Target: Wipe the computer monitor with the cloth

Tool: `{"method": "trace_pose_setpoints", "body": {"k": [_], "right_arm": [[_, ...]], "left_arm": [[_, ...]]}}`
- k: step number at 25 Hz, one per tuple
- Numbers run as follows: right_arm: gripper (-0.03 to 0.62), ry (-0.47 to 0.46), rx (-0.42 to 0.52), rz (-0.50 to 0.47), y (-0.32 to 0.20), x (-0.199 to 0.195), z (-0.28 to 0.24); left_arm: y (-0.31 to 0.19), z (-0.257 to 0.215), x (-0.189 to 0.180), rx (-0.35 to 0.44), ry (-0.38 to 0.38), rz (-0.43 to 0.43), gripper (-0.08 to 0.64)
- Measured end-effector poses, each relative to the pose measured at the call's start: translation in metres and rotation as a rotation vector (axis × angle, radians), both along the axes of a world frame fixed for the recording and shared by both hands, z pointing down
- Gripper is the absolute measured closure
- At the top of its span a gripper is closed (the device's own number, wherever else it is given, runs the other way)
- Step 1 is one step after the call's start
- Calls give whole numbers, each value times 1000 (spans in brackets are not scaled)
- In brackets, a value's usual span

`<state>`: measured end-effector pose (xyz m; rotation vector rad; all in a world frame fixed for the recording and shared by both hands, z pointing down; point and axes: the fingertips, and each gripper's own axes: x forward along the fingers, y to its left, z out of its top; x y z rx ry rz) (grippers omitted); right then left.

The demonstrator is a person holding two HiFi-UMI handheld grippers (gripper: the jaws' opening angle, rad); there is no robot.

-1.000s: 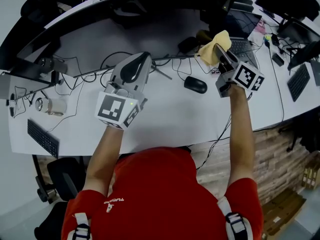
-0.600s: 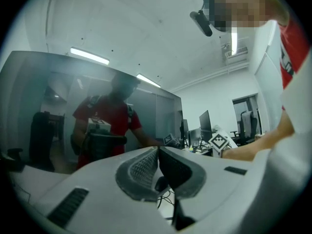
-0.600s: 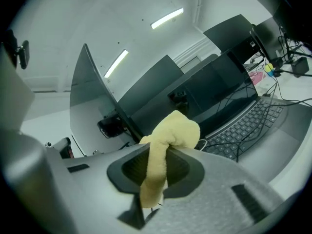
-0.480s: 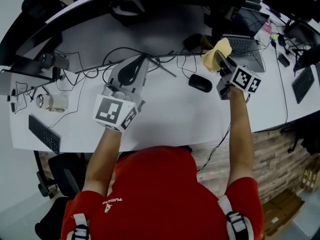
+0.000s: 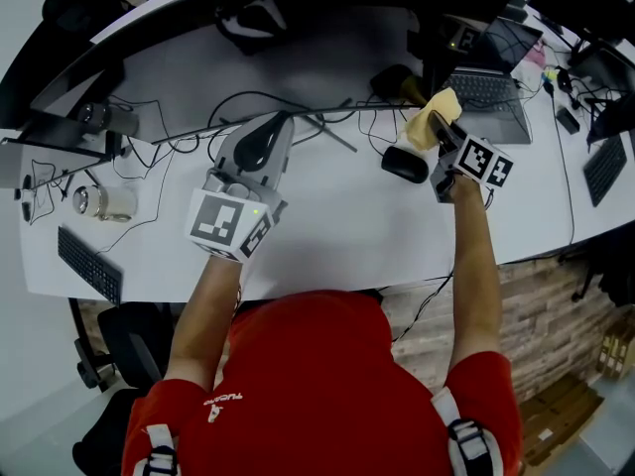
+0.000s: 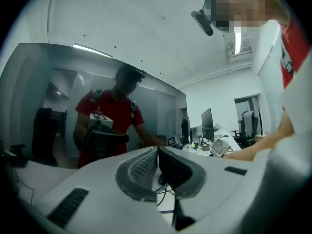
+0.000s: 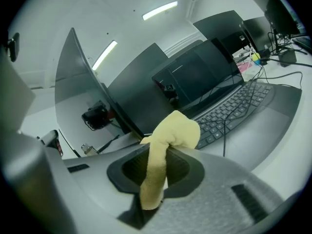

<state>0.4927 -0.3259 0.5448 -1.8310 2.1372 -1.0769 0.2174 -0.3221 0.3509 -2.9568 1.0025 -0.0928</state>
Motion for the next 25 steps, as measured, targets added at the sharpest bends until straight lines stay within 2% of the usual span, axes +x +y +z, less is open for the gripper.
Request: {"method": "trace_pose_setpoints", "body": {"k": [4,14,25], "right_arm": [[531,-1,-47,10,3,-7,15],[531,-41,-23,21,-5,-46,9],[531,-40,-12,-21,-21,-125,3]], "left_arm": [[-1,2,-7,-6,1,0,548],[-7,4,-36,-18,16,-13,547],[-16,9,-91,-5,60,-25,548]]}}
